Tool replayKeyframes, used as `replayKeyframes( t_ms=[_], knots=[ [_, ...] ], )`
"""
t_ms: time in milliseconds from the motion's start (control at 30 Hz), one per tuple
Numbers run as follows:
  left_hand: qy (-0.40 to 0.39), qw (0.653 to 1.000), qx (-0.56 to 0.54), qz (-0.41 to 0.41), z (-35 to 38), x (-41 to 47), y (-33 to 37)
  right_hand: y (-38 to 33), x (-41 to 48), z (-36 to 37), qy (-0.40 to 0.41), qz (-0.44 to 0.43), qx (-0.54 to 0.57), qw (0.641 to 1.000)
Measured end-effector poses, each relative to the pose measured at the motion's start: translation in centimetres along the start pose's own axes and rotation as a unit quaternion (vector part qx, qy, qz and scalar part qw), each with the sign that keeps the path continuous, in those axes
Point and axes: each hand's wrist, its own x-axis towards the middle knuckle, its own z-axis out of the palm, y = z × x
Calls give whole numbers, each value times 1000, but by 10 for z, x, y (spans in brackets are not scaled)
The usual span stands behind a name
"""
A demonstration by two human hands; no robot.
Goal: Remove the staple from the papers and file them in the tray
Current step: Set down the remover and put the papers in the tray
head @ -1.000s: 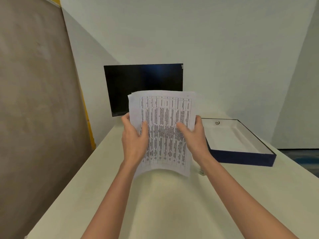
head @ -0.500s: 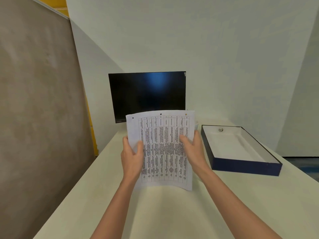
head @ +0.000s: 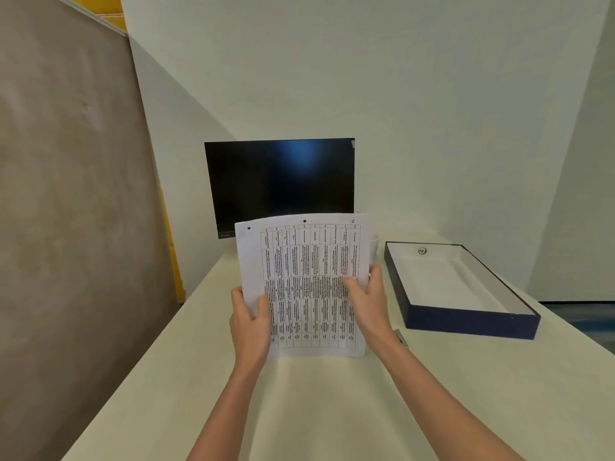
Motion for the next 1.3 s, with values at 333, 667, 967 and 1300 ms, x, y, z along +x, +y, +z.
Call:
replayKeyframes(
  t_ms=[333, 667, 967, 1300],
  knots=[
    [8, 1000, 2, 5, 4, -3, -13, 19, -3, 4, -9, 20, -25, 999],
    [5, 1000, 18, -14, 2, -10, -31, 37, -8, 4, -3, 49, -31, 998],
    [-20, 997, 74, 7, 3, -3, -37, 55, -6, 0, 2, 61, -92, 994],
    [-72, 982, 149, -93, 12, 6, -25, 60, -6, -22, -34, 104, -182, 977]
  ],
)
